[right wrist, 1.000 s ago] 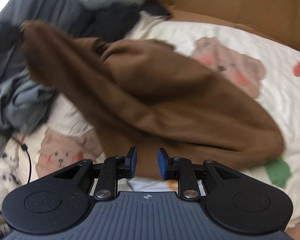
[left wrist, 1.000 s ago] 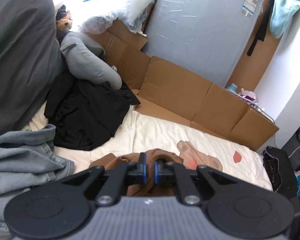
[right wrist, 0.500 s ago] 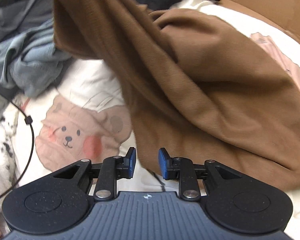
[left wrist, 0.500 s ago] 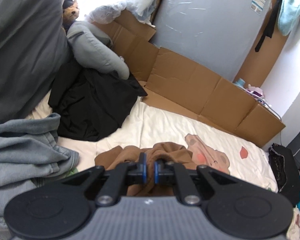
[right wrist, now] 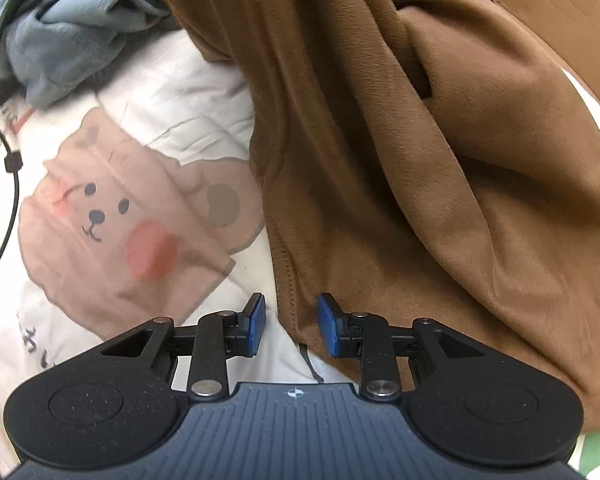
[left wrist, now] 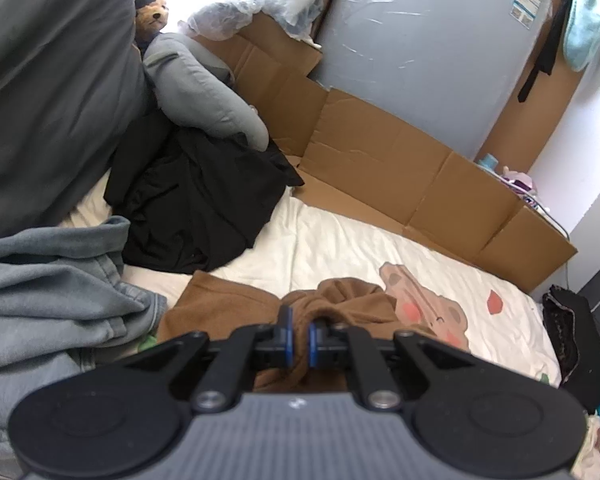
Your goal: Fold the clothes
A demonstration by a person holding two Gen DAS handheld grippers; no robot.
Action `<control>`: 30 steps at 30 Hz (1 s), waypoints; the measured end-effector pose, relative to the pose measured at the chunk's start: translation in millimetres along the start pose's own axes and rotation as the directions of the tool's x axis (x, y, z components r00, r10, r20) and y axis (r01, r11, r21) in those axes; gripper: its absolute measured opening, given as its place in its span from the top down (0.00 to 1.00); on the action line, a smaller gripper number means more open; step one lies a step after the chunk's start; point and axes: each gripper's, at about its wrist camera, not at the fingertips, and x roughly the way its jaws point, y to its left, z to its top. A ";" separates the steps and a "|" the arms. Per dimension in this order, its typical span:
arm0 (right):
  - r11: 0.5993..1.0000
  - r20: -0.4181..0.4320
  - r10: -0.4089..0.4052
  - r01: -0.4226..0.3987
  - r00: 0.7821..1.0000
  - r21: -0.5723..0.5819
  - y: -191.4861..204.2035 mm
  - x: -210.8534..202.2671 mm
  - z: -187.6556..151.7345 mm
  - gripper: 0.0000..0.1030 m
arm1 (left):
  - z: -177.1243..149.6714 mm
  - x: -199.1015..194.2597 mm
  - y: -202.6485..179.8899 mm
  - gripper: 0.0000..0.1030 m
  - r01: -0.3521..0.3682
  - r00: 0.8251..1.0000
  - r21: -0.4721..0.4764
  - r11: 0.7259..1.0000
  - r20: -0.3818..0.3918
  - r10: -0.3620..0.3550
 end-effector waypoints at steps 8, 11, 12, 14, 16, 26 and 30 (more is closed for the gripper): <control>0.998 -0.022 -0.006 0.008 1.000 0.063 -7.4 0.8 6.4 0.73 | -1.3 -1.5 -0.2 0.92 0.004 1.000 -0.008 1.000 0.008 -0.004; 0.998 -0.023 -0.032 0.033 0.999 0.056 -1.3 3.7 8.5 0.72 | -0.9 -0.4 -0.2 0.92 0.004 1.000 -0.011 1.000 0.009 -0.004; 0.998 -0.021 -0.039 0.040 0.999 0.051 0.5 3.8 7.8 0.71 | -0.7 0.3 -0.4 0.92 0.004 1.000 -0.009 1.000 0.009 -0.004; 0.998 -0.015 -0.053 0.054 0.998 0.026 4.4 3.7 5.7 0.71 | -0.1 1.2 -1.3 0.92 0.004 1.000 -0.005 1.000 0.010 -0.004; 0.998 -0.015 -0.062 0.062 0.998 0.001 7.1 3.6 4.8 0.71 | 0.5 1.7 -2.0 0.92 0.004 1.000 -0.002 1.000 0.010 -0.004; 0.998 -0.048 -0.056 0.055 0.997 -0.025 9.1 -0.8 5.5 0.80 | -5.7 2.9 3.6 0.92 -0.012 1.000 -0.014 1.000 -0.001 0.012; 0.998 -0.052 -0.064 0.064 0.997 -0.006 8.8 1.2 9.0 0.80 | -5.9 3.9 6.7 0.92 -0.018 1.000 -0.023 1.000 -0.001 0.018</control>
